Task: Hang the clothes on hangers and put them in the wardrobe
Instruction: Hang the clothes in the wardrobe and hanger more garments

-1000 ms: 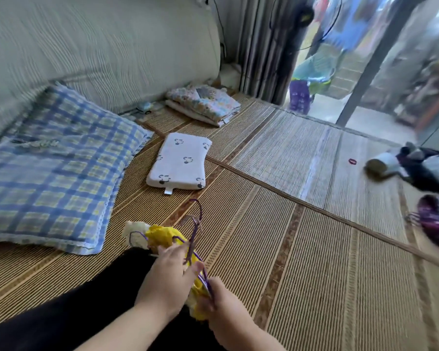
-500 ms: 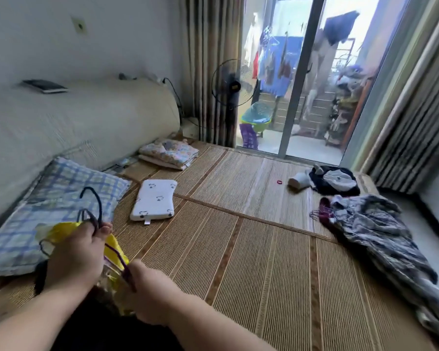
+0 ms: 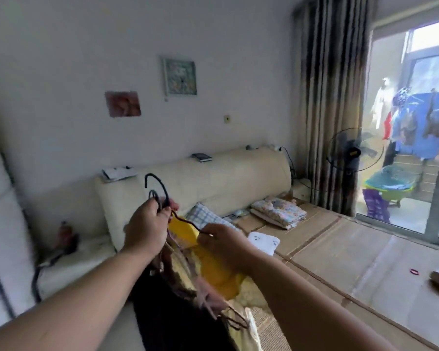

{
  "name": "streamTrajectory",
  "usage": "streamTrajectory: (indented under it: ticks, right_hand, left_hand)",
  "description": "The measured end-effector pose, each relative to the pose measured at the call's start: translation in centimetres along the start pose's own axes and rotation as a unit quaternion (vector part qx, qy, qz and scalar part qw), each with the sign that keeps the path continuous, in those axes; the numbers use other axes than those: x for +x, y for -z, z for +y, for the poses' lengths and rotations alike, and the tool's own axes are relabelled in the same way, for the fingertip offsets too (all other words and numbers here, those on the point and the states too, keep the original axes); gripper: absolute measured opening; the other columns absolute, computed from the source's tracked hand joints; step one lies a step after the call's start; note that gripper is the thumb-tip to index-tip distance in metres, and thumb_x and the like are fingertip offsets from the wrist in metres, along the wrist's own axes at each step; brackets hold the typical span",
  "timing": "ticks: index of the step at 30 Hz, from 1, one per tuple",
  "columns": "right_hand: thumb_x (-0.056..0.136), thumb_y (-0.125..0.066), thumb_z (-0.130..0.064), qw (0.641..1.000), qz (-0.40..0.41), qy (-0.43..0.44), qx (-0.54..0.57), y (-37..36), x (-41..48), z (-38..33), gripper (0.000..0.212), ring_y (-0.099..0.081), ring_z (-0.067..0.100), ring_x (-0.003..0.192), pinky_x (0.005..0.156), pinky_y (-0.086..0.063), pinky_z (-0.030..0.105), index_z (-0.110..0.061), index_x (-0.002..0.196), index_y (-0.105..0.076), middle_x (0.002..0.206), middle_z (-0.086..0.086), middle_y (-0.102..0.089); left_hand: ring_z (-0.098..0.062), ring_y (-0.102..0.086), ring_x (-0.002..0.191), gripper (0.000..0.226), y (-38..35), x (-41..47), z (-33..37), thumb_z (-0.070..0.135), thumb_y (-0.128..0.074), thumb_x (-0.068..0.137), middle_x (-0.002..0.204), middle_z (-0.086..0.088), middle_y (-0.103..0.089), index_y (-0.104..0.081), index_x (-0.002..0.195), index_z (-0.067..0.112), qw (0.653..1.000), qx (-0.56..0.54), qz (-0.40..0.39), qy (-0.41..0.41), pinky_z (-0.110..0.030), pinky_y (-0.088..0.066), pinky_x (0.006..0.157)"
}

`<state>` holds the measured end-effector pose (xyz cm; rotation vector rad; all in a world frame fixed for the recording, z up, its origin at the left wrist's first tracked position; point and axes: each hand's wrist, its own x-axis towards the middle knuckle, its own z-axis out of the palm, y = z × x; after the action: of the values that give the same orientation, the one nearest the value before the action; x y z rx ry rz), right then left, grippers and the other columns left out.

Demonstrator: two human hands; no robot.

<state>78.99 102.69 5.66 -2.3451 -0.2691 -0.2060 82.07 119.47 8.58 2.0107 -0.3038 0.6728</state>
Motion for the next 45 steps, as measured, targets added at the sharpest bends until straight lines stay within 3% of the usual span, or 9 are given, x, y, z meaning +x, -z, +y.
streamTrajectory:
  ticks: [3,6,10,16,21,26,29,39,45]
  right_hand:
    - [0.093,-0.05,-0.042,0.998,-0.017,0.054,0.017,2.2,-1.0,-1.5,0.022,-0.056,0.014,0.083,0.07,-0.04,0.023,-0.029,0.105,-0.063,0.093,-0.005,-0.061]
    - [0.093,-0.05,-0.04,0.994,-0.031,0.098,0.042,3.8,-1.8,-2.5,0.018,-0.057,0.01,0.078,0.061,-0.041,0.018,-0.027,0.097,-0.063,0.087,-0.008,-0.061]
    - [0.092,-0.053,-0.035,0.993,0.003,0.106,0.045,5.4,-2.4,-3.4,0.012,-0.058,0.014,0.078,0.058,-0.04,0.021,-0.03,0.086,-0.061,0.085,-0.006,-0.062]
    - [0.07,-0.061,-0.057,0.981,-0.14,0.108,0.077,3.2,-6.5,-6.1,0.031,-0.054,0.001,0.052,0.048,-0.043,0.015,-0.027,0.073,-0.066,0.061,-0.011,-0.063]
    - [0.084,-0.06,-0.036,0.974,-0.164,0.135,0.077,0.7,-8.3,-7.0,0.033,-0.037,-0.002,0.039,0.039,-0.029,0.014,-0.014,0.06,-0.054,0.046,-0.01,-0.046]
    - [0.087,-0.057,-0.03,0.975,-0.135,0.163,0.071,0.0,-8.3,-7.9,0.026,-0.044,0.008,0.054,0.05,-0.033,0.022,-0.008,0.073,-0.061,0.058,-0.005,-0.051]
    - [0.087,-0.056,-0.026,0.975,-0.112,0.171,0.085,0.9,-8.0,-8.5,0.023,-0.049,0.012,0.062,0.058,-0.036,0.027,-0.008,0.075,-0.062,0.064,-0.001,-0.055]
    - [0.085,-0.057,-0.03,0.936,-0.204,0.286,0.03,-2.2,-9.5,-12.2,0.025,-0.042,-0.003,0.048,0.05,-0.035,0.017,-0.021,0.062,-0.055,0.049,-0.011,-0.049]
    - [0.097,-0.036,-0.046,0.911,-0.253,0.309,0.1,-2.7,-10.9,-16.0,0.039,-0.055,0.0,0.074,0.072,-0.042,0.017,-0.027,0.076,-0.064,0.078,-0.009,-0.064]
  left_hand:
    - [-0.004,-0.062,0.074,0.029,2.1,-1.0,3.5,0.003,-0.051,0.091,0.084,0.006,-0.068,-0.064,0.081,0.026,0.999,-0.017,0.046,-0.003,-0.013,-0.045,0.064]
    - [-0.019,-0.065,0.08,0.027,3.6,-2.0,6.0,-0.002,-0.047,0.09,0.088,-0.004,-0.07,-0.066,0.088,0.017,0.991,-0.088,0.082,0.065,-0.025,-0.05,0.072]
    - [-0.016,-0.059,0.076,0.039,5.5,-4.3,8.8,-0.017,-0.036,0.088,0.09,-0.009,-0.066,-0.059,0.084,0.014,0.97,-0.193,0.089,0.116,-0.011,-0.043,0.054]
    - [-0.016,-0.062,0.095,0.036,6.8,-7.3,11.3,-0.012,-0.037,0.092,0.101,-0.002,-0.065,-0.059,0.104,0.013,0.965,-0.182,0.141,0.125,-0.02,-0.05,0.083]
    - [-0.014,-0.057,0.116,0.04,7.8,-10.1,11.4,-0.004,-0.047,0.093,0.113,0.004,-0.063,-0.051,0.131,0.009,0.972,-0.13,0.141,0.137,-0.033,-0.04,0.107]
    - [-0.021,-0.064,0.103,0.035,10.3,-11.8,10.5,0.005,-0.045,0.093,0.113,-0.003,-0.066,-0.055,0.125,0.013,0.967,-0.011,0.176,0.183,-0.036,-0.049,0.092]
    - [-0.013,-0.065,0.091,0.036,12.6,-13.1,9.7,-0.001,-0.039,0.092,0.106,0.003,-0.066,-0.057,0.118,0.014,0.947,-0.062,0.222,0.225,-0.029,-0.047,0.082]
    - [-0.006,-0.066,0.092,0.023,15.1,-15.1,11.5,0.009,-0.054,0.093,0.102,-0.001,-0.071,-0.065,0.086,0.027,0.963,-0.088,0.214,0.136,-0.021,-0.048,0.083]
    - [-0.002,-0.068,0.083,0.03,18.4,-15.7,13.6,-0.003,-0.04,0.097,0.096,0.004,-0.068,-0.059,0.094,0.021,0.954,-0.116,0.264,0.086,-0.012,-0.05,0.076]
